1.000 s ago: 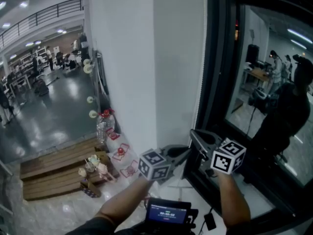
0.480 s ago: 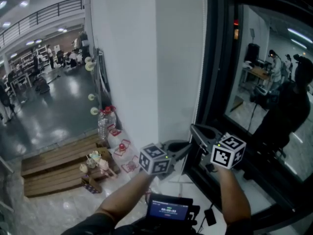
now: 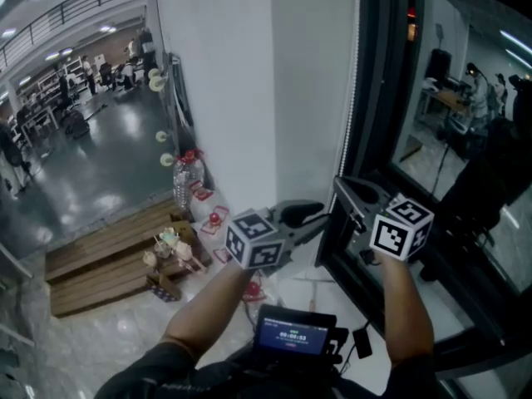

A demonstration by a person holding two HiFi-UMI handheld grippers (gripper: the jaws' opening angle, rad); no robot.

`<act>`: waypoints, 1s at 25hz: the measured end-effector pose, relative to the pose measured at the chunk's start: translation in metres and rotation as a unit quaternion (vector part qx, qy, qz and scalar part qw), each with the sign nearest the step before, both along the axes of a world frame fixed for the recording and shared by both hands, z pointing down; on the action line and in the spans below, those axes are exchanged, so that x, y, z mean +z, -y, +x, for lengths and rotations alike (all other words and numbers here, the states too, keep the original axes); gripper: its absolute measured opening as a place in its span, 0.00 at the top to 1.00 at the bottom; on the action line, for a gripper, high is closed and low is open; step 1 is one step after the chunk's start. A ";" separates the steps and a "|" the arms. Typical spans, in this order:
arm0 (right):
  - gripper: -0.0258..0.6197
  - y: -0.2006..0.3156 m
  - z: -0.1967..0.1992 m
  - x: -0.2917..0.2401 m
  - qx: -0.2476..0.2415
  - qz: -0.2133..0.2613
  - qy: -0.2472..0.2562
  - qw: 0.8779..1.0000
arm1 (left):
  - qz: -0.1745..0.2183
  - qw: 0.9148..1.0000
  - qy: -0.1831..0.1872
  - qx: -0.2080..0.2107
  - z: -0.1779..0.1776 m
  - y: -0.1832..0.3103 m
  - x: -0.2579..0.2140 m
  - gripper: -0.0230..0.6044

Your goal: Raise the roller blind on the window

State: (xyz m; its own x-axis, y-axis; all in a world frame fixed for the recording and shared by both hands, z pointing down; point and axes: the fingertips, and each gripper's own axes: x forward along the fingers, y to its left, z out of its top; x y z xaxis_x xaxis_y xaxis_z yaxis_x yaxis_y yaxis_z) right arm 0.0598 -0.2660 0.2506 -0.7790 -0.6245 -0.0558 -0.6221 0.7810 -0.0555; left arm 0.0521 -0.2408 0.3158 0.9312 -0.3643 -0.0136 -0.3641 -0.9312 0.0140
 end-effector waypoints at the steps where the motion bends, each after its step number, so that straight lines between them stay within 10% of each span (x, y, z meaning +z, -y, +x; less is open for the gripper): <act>1: 0.96 0.000 0.000 0.001 0.000 0.000 0.000 1.000 | 0.011 1.000 0.009 0.000 -0.005 -0.003 -0.004 0.72; 14: 0.96 -0.006 0.003 0.002 0.002 0.005 -0.004 1.000 | 0.054 0.995 -0.079 0.004 0.014 0.025 -0.140 0.83; 25: 0.96 -0.009 0.009 0.000 0.005 0.013 -0.008 1.000 | 0.048 0.994 -0.094 0.038 0.033 0.027 -0.152 0.95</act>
State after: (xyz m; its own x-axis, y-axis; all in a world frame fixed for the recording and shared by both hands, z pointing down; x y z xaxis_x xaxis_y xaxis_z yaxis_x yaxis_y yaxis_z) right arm 0.0686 -0.2572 0.2505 -0.7740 -0.6304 -0.0596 -0.6302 0.7760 -0.0241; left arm 0.0853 -0.2682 0.1634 0.9336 -0.2817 -0.2217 -0.2923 -0.9562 -0.0158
